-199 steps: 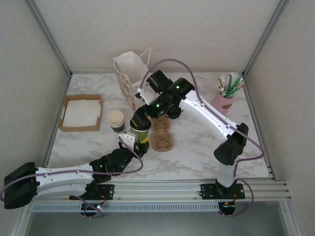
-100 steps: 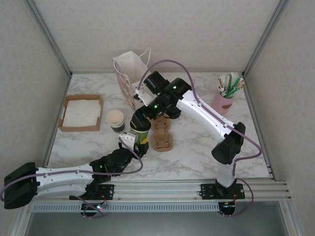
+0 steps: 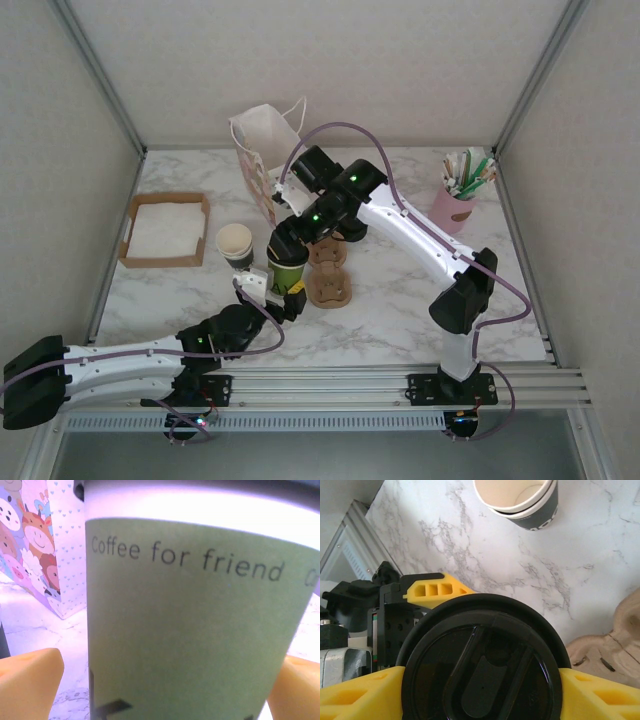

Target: Pack the takeout coffee

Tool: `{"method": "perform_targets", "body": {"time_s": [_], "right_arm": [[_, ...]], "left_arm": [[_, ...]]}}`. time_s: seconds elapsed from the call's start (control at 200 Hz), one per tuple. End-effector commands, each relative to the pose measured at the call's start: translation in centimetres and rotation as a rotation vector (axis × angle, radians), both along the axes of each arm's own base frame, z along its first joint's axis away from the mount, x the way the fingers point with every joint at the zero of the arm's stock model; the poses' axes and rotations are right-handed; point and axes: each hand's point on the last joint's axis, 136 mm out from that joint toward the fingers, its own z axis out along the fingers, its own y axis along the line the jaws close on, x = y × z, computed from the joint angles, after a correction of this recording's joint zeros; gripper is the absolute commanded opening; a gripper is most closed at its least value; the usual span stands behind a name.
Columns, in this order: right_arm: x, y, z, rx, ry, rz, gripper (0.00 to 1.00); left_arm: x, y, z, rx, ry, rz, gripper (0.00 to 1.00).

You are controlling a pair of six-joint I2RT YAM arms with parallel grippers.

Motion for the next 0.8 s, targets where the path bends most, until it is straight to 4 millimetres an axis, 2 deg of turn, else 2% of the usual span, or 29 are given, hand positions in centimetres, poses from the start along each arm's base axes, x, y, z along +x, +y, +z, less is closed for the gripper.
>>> {"method": "perform_targets", "body": {"time_s": [0.0, 0.095, 0.15, 0.27, 0.361, 0.476, 0.611, 0.796], "right_arm": [[1.1, -0.6, -0.5, -0.029, -0.037, -0.046, 0.74], [1.9, -0.9, -1.0, -0.033, -0.067, -0.069, 0.74], [2.2, -0.8, -1.2, -0.032, -0.087, -0.077, 0.74], [2.7, -0.3, -1.8, -0.003, -0.121, -0.084, 0.74], [2.9, 0.2, -2.3, 0.019, -0.164, -0.080, 0.74], [3.0, 0.7, -3.4, 0.018, -0.223, -0.071, 0.74], [2.8, 1.4, -4.9, 0.010, -0.302, -0.051, 0.74], [2.0, 2.3, -6.7, -0.012, -0.412, -0.012, 0.74]], "left_arm": [[0.3, 0.6, 0.1, -0.025, 0.048, 0.040, 1.00], [0.0, 1.2, 0.1, -0.045, 0.098, 0.059, 1.00], [-0.3, 1.8, 0.8, -0.068, 0.127, 0.070, 1.00], [-1.2, 2.9, 4.0, -0.174, 0.174, 0.063, 1.00], [-1.7, 4.0, 5.5, -0.224, 0.217, 0.079, 1.00], [-2.2, 6.5, 7.5, -0.328, 0.241, 0.148, 0.99], [-2.7, 10.2, 9.4, -0.461, 0.246, 0.251, 0.93], [-3.4, 13.6, 10.7, -0.553, 0.249, 0.341, 0.90]]}}
